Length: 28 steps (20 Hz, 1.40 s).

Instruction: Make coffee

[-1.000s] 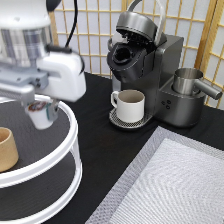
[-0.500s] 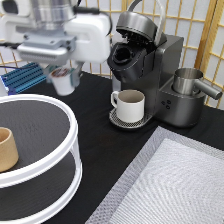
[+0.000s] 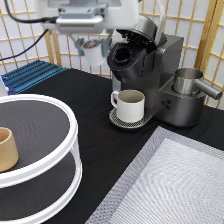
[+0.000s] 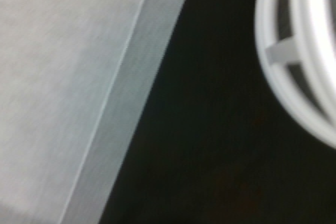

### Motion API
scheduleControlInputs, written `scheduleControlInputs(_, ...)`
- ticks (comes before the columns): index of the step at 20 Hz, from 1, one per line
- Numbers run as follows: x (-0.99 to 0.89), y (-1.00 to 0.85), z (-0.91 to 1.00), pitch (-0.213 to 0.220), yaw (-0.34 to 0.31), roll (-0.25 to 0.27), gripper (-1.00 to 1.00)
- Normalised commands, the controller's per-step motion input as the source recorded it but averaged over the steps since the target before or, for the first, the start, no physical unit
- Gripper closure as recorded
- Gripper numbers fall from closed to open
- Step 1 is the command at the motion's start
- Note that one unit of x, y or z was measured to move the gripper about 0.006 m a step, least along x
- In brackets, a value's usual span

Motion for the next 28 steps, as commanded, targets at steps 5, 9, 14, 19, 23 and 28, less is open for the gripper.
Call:
scheduleControlInputs(5,0.02,0.52,0.37,0.000,-0.059,0.266,1.00)
scheduleControlInputs(9,-0.12,0.16,-0.06,-0.001,-0.113,0.298,1.00)
scheduleControlInputs(14,-0.23,0.21,-0.18,0.013,-0.122,0.228,1.00)
scheduleControlInputs(19,-0.31,0.31,-0.19,0.039,-0.126,0.140,1.00)
scheduleControlInputs(23,-0.36,0.21,-0.23,0.021,-0.111,0.094,1.00)
scheduleControlInputs(28,-0.25,0.33,-0.17,0.036,-0.103,0.079,1.00)
